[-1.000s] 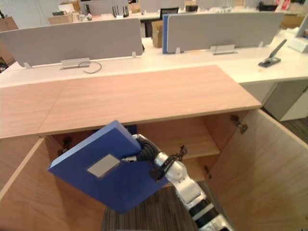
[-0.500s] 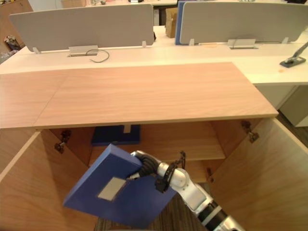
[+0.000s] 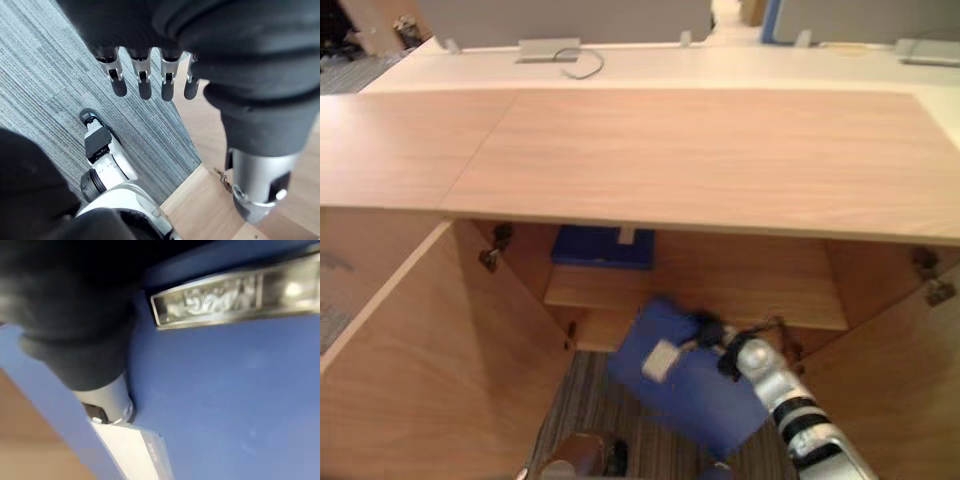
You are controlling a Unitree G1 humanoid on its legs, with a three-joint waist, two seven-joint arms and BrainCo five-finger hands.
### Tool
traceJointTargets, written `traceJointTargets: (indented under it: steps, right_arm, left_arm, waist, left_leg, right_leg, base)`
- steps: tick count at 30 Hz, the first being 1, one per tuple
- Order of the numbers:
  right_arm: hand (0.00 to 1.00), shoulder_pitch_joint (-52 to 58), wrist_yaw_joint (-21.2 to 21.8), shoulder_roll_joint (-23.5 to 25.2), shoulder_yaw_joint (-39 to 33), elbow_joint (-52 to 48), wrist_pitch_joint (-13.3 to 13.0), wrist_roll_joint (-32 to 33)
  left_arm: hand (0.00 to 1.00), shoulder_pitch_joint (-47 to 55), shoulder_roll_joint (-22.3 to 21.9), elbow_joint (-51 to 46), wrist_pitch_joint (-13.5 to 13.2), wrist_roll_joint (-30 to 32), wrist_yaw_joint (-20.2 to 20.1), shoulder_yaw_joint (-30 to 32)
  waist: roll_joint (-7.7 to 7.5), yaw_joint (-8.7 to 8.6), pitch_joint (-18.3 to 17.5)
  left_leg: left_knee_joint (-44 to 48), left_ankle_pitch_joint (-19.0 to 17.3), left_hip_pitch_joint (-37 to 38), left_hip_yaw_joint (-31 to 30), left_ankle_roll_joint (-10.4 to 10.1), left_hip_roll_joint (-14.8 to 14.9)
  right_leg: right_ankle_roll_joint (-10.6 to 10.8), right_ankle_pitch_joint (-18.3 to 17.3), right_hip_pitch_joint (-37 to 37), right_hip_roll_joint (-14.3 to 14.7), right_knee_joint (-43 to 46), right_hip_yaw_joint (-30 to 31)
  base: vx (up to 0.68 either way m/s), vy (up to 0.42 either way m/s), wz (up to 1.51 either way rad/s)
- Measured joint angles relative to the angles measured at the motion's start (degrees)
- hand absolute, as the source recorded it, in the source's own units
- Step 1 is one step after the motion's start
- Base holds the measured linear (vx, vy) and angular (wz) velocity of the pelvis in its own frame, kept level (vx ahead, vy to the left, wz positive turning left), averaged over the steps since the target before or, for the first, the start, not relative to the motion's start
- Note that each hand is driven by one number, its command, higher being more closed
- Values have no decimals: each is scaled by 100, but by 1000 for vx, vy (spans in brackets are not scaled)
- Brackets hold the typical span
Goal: Walk over to the cabinet, pick up the folder, carry it to the office cabinet, place the folder inside the office cabinet, then close the office cabinet door
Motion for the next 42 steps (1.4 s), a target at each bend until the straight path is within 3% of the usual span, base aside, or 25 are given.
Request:
traceJointTargets:
  steps: [3,8,11,12,15,17,22,29,34,41,42]
  right_arm:
    - [100,-2,-583,328,-620,155,337,1676]
    - [100,-118,-1133,822,-1226,-346,577,3519]
    - [100,-361,-1420,1021,-1729,-767,553,4569]
    - [100,-531,-1555,1092,-1970,-870,447,5159]
    - [100,-907,-1840,1161,-2392,-924,190,6133]
    - [100,-1075,-1982,1165,-2578,-924,89,6450]
    - [100,-1593,-2586,1075,-3413,-1121,-444,6996]
    - [100,-2520,-3456,411,-4429,-1225,-1022,7543]
    - [100,-3073,-3796,2,-4617,-1273,-1118,7593]
    - [100,-3587,-4235,-244,-4727,-1345,-1393,8216]
    - [0,-3590,-4311,-245,-4796,-1477,-1470,8224]
  left_arm:
    - [0,37,-54,-154,67,-125,48,1]
    - [0,136,-213,-608,155,-236,198,73]
    - [0,177,-292,-696,209,-271,280,113]
    - [0,234,-355,-767,225,-328,342,123]
    - [0,254,-368,-780,274,-450,453,118]
    - [0,252,-368,-783,296,-473,511,109]
    - [0,201,-359,-1021,301,-493,799,-19]
    - [0,175,-404,-1360,304,-494,1123,-284]
    - [0,183,-406,-1528,303,-520,1355,-426]
    - [0,99,-435,-1632,310,-778,1688,-517]
    - [0,99,-442,-1618,310,-868,1732,-522]
  waist:
    - [51,-39,135]
    - [132,-36,303]
    - [162,-32,360]
    - [180,-21,355]
    - [184,11,371]
    - [183,40,373]
    - [243,131,511]
    - [463,164,909]
    - [528,167,1160]
    - [587,144,1623]
    - [586,151,1629]
  left_leg:
    - [603,-201,-337,90,23,-69]
    - [1291,-457,-838,267,108,-108]
    - [1481,-480,-1118,427,139,-87]
    - [1556,-479,-1230,535,139,-39]
    - [1645,-484,-1435,592,141,-42]
    - [1673,-483,-1512,600,141,-47]
    - [1787,-454,-1843,572,159,-177]
    - [1923,-298,-2448,546,44,-373]
    - [2096,-222,-3011,574,72,-332]
    - [2602,-236,-3803,654,49,-193]
    - [2666,-237,-3926,654,49,-180]
  right_leg:
    - [26,-246,-243,-300,647,23]
    - [57,-495,-710,-656,1427,191]
    - [37,-539,-1040,-817,1692,320]
    - [35,-540,-1183,-863,1771,366]
    - [37,-540,-1410,-904,1858,472]
    - [58,-528,-1492,-916,1880,485]
    - [105,-596,-1782,-1062,2082,487]
    - [160,-698,-2223,-1369,2380,394]
    - [101,-777,-2845,-1399,2670,520]
    - [-7,-1054,-3876,-1325,3370,1040]
    - [-34,-1094,-4028,-1311,3465,1110]
  base:
    - [-130,52,24]
    - [-147,27,10]
    - [-107,-7,7]
    - [-88,-26,3]
    - [-47,-5,1]
    - [0,0,0]
    - [10,-29,17]
    - [0,-35,26]
    - [-1,-65,9]
    - [-2,-63,0]
    - [-13,-59,4]
